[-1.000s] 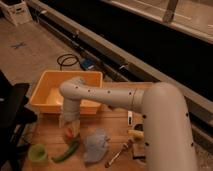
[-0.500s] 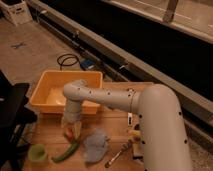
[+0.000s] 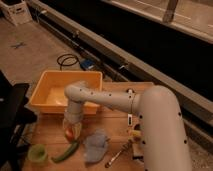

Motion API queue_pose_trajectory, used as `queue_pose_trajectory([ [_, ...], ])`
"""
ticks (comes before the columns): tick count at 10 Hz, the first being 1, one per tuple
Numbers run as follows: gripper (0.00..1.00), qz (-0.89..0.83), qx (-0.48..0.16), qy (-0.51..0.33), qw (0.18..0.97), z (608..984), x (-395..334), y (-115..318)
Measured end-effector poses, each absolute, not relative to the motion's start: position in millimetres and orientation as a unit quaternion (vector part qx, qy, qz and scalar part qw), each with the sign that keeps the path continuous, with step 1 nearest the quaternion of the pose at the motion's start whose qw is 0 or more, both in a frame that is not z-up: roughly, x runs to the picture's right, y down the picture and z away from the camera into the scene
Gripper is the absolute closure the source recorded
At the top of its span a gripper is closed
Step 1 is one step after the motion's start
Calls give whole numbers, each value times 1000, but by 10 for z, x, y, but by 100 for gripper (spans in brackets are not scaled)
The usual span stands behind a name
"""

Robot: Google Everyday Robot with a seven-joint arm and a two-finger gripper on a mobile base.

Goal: Place apple in plastic cup

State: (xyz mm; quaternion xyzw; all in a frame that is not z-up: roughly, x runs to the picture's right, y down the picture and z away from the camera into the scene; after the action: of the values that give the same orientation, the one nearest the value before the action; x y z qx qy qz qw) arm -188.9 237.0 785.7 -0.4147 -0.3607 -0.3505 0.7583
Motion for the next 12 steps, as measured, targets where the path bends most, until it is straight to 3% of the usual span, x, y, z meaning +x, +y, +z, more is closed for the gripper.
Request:
queue_pose_trajectory([
  [2,99,-358,-405,-361,760,7792,-1917,2321],
  [7,100,-422,-329,-367,761,7060,-2235,1817],
  [12,100,-511,-278,-457,673,6383,-3012,1912],
])
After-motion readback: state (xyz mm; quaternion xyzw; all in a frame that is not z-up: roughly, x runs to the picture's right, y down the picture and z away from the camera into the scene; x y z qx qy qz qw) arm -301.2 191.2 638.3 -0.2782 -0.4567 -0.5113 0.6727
